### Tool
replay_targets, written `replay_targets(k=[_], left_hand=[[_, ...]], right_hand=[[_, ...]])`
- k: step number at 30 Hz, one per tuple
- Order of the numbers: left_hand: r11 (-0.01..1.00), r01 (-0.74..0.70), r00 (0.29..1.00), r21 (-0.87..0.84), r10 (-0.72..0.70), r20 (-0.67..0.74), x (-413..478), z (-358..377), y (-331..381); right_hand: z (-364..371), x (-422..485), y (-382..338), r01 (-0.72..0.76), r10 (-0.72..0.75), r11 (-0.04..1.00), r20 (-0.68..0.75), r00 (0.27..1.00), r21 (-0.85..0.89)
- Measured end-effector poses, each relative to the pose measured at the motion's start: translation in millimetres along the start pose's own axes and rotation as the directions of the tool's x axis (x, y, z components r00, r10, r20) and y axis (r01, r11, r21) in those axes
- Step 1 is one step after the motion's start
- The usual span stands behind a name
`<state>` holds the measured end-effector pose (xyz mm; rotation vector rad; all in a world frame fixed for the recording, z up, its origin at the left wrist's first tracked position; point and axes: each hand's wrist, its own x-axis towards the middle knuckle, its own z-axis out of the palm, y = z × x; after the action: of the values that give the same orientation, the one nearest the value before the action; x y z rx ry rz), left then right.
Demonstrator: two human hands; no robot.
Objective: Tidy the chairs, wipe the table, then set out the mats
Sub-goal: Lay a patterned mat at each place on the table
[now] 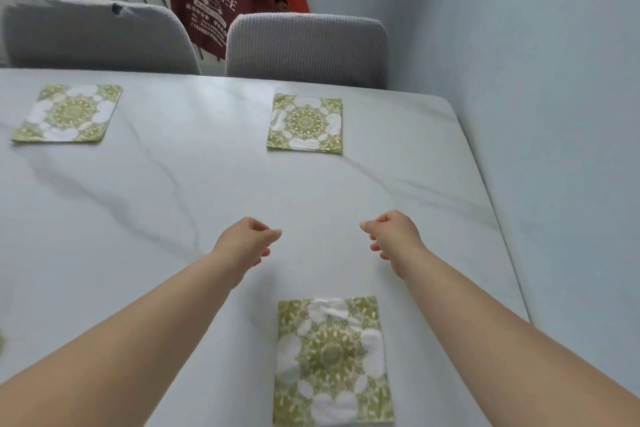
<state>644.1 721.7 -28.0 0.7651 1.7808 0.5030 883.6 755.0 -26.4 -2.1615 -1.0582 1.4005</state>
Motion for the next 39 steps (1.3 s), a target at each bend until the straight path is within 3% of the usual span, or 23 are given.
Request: replay_targets(k=[7,10,16,21,24,27,31,39], left_hand=[[0.957,0.077,0.995,0.28,-0.09,0.033,-87,11,-109],[0.955,0.101,0.992,0.279,-0.119,0.048,-113,28,-135],[0.971,0.112,0.993,0.212,-0.118,0.016,-124,48,-132],[0.991,-0.039,0.998,-0.127,0.043,0.034,-134,25,-119],[0.966,-0.145,0.989,-0.216,0.139,-0.04,-142,6,-124],[0.976,-0.152,0.987,-0.153,0.144,-0.064,-151,-4,-141],[0.999,-0.003,1.0,0.038,0.003,0.011,-155,-3,-181],[0.987,-0.019,0.999,0.157,0.011,0.049,-159,1,-208]], right_hand=[[-5,-97,96,-0.108,0.103,0.97,-0.035,0.994,-0.219],[7,-120,121,-0.15,0.144,0.958,-0.042,0.989,-0.246],[32,-131,138,-0.266,0.264,0.958,0.03,0.964,0.104],[36,-147,115,-0.084,0.067,0.945,0.064,0.996,0.316],[39,-156,109,-0.008,-0.019,0.924,0.067,0.998,0.383],[51,-164,120,-0.088,0.049,0.932,0.118,0.992,0.352],[73,-174,154,-0.252,0.228,0.944,0.132,0.965,0.211],[73,-189,177,-0.23,0.228,0.972,0.041,0.973,0.053]])
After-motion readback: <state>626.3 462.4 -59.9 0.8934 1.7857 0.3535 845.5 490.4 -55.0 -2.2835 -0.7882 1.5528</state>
